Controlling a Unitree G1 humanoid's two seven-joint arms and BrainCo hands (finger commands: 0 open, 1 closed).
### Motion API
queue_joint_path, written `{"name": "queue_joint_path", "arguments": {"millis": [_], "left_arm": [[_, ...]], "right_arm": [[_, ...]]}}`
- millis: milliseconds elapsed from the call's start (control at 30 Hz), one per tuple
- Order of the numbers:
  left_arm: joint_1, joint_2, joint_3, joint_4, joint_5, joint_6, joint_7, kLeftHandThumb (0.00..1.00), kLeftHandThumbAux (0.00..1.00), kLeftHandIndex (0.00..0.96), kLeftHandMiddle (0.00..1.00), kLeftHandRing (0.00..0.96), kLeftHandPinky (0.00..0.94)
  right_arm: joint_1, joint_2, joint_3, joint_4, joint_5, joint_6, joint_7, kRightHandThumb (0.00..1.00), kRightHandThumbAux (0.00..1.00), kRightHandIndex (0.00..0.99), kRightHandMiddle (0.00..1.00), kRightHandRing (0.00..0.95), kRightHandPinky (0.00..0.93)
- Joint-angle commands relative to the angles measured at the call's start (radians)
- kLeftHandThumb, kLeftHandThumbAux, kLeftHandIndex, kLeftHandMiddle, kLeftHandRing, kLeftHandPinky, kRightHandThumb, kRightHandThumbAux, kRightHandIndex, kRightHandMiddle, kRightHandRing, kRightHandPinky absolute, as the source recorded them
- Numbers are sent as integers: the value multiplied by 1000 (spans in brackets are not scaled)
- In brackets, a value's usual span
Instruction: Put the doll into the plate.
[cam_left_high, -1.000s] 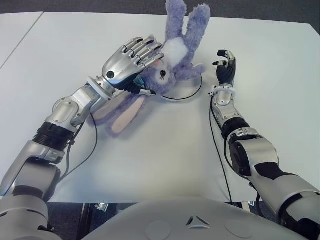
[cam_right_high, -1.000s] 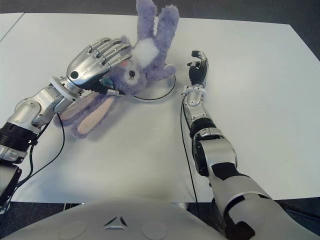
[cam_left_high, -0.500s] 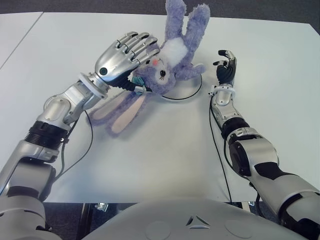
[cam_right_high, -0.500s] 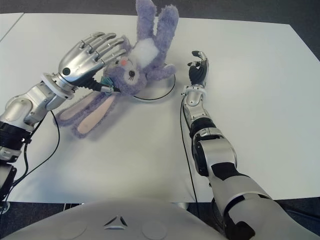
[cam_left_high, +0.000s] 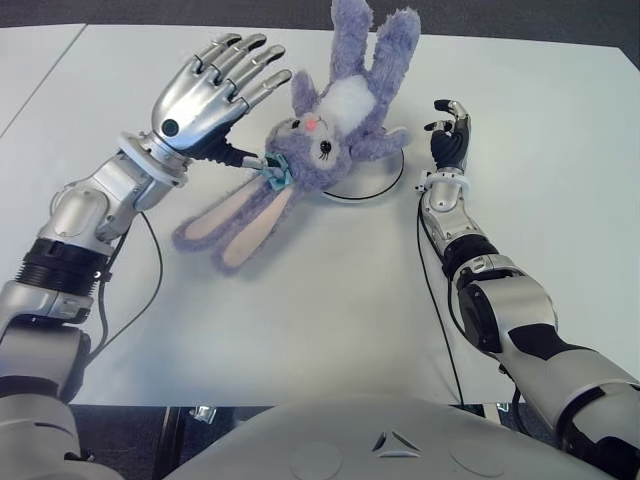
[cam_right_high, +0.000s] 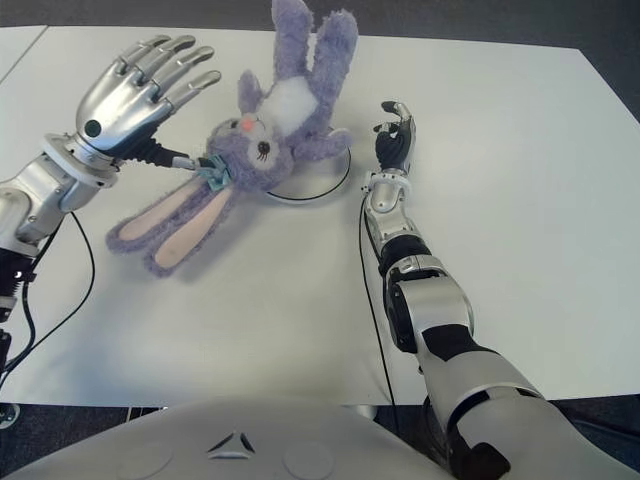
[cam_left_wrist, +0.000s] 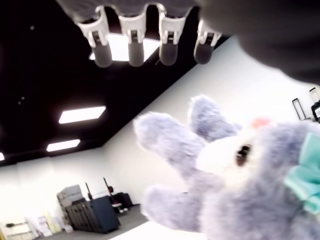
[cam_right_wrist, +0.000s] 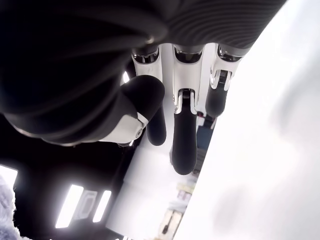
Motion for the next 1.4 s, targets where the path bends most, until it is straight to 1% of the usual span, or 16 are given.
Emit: {"name": "queue_joint_path", "arguments": {"millis": [33, 100, 167, 267, 567, 633, 700, 833, 867, 967, 1067, 1133, 1167, 1233, 1333, 1400], "left_arm": [[-41, 82, 36, 161, 6, -52, 134, 2, 288, 0, 0, 0, 0], [-67, 97, 37, 211, 4, -61, 157, 0, 306, 0, 0, 0, 0], [-113, 113, 40, 310, -11, -78, 190, 0, 321, 0, 0, 0, 0], [-158, 123, 34, 404, -27, -104, 220, 0, 337, 0, 0, 0, 0], [-196, 124, 3, 464, -11, -129, 266, 0, 345, 0, 0, 0, 0], [-195, 115, 16, 522, -44, -145, 282, 0, 348, 0, 0, 0, 0], [-190, 98, 52, 625, -114, -174, 293, 0, 351, 0, 0, 0, 0], [-214, 76, 39, 689, -125, -169, 304, 0, 374, 0, 0, 0, 0], [-223, 64, 33, 706, -128, -164, 302, 0, 377, 0, 0, 0, 0], [-258, -7, 15, 797, -147, -135, 278, 0, 415, 0, 5, 0, 10], [-267, -64, 29, 877, -204, -143, 232, 0, 455, 0, 13, 4, 28], [-268, -109, 45, 917, -250, -156, 213, 0, 489, 0, 21, 13, 45], [-268, -137, 55, 937, -278, -170, 200, 0, 496, 0, 22, 14, 49], [-271, -165, 60, 963, -309, -187, 187, 0, 527, 0, 32, 23, 58], [-269, -220, 74, 1007, -365, -237, 163, 0, 552, 0, 44, 35, 55], [-270, -253, 85, 1034, -403, -265, 129, 0, 563, 0, 51, 40, 45]], "right_arm": [[332, 113, 37, 189, -48, 31, -21, 1000, 665, 283, 271, 460, 150], [332, 115, 36, 188, -49, 29, -26, 1000, 665, 284, 269, 461, 138], [331, 117, 34, 188, -47, 32, -27, 1000, 664, 286, 264, 462, 119], [329, 119, 32, 189, -46, 36, -25, 1000, 663, 288, 257, 463, 94], [325, 118, 32, 189, -49, 48, -12, 1000, 663, 290, 249, 464, 92], [324, 116, 32, 190, -50, 51, -10, 1000, 664, 286, 250, 462, 107], [325, 115, 34, 190, -55, 47, -23, 1000, 663, 286, 249, 463, 113], [325, 116, 36, 190, -58, 47, -27, 1000, 663, 286, 248, 464, 116], [325, 116, 34, 190, -56, 50, -20, 1000, 663, 286, 248, 464, 116], [323, 116, 24, 191, -47, 55, 3, 1000, 664, 282, 253, 461, 113], [325, 117, 24, 190, -52, 44, -12, 1000, 665, 281, 257, 461, 122], [326, 117, 25, 189, -56, 35, -28, 1000, 664, 285, 257, 463, 117], [325, 115, 23, 189, -55, 39, -21, 1000, 664, 286, 257, 463, 114], [324, 114, 20, 189, -53, 44, -10, 1000, 665, 286, 260, 462, 113], [327, 114, 13, 189, -48, 41, -9, 1000, 665, 285, 260, 462, 115], [327, 114, 10, 189, -44, 46, 3, 1000, 665, 284, 262, 461, 119]]}}
